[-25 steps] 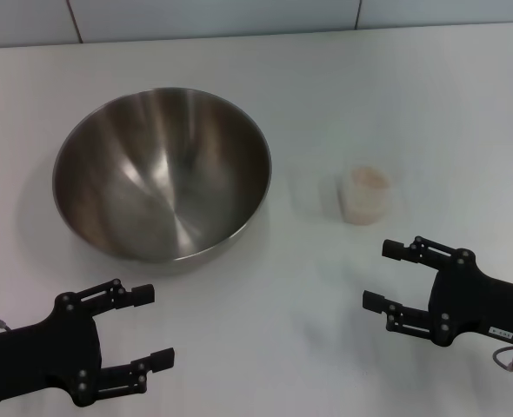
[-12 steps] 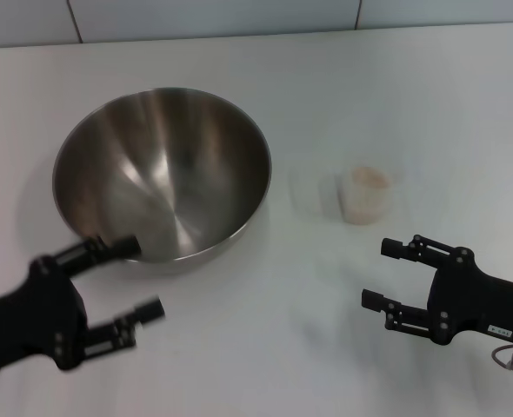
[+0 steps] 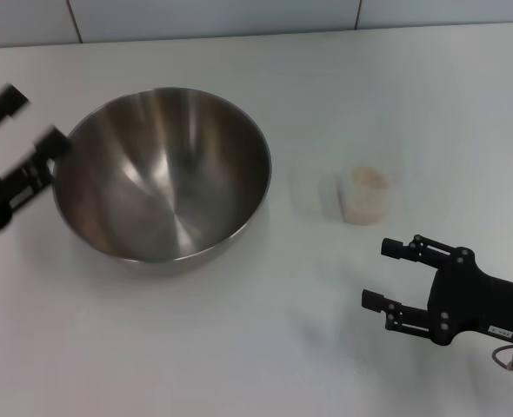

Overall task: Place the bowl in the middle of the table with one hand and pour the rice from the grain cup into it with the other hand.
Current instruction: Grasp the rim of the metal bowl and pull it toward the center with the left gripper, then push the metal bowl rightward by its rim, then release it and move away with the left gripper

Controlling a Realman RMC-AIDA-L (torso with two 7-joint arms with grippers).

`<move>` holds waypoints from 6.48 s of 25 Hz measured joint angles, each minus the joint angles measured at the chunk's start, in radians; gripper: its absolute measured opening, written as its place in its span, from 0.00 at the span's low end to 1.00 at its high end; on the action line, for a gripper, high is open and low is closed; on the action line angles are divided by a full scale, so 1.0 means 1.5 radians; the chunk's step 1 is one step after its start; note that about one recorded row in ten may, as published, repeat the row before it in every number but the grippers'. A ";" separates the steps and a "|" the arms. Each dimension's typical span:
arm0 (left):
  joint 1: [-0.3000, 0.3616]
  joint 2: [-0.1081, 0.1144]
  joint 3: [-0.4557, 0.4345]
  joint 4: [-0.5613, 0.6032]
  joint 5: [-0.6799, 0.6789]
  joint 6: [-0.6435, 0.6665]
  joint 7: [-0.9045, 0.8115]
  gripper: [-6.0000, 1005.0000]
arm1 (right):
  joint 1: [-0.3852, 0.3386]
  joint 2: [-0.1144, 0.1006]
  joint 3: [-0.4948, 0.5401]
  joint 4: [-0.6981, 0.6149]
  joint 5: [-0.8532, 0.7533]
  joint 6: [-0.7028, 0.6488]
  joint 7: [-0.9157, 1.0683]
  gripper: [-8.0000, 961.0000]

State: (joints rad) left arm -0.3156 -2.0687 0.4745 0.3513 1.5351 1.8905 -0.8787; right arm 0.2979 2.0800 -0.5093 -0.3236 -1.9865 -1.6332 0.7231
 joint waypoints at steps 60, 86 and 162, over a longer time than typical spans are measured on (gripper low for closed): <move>-0.164 0.004 0.273 0.455 0.577 -0.389 -0.811 0.75 | 0.009 -0.002 0.017 -0.005 0.008 0.005 -0.001 0.79; -0.186 0.004 0.275 0.459 0.614 -0.383 -0.845 0.23 | 0.007 -0.001 0.017 -0.005 0.008 0.001 -0.001 0.79; -0.372 0.001 0.326 0.252 0.587 -0.459 -0.887 0.05 | 0.004 -0.001 0.011 -0.005 0.005 -0.002 -0.002 0.79</move>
State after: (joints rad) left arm -0.8735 -2.0666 0.9634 0.7289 2.4149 1.2024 -2.2093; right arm 0.3037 2.0785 -0.4924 -0.3313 -1.9796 -1.6363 0.7193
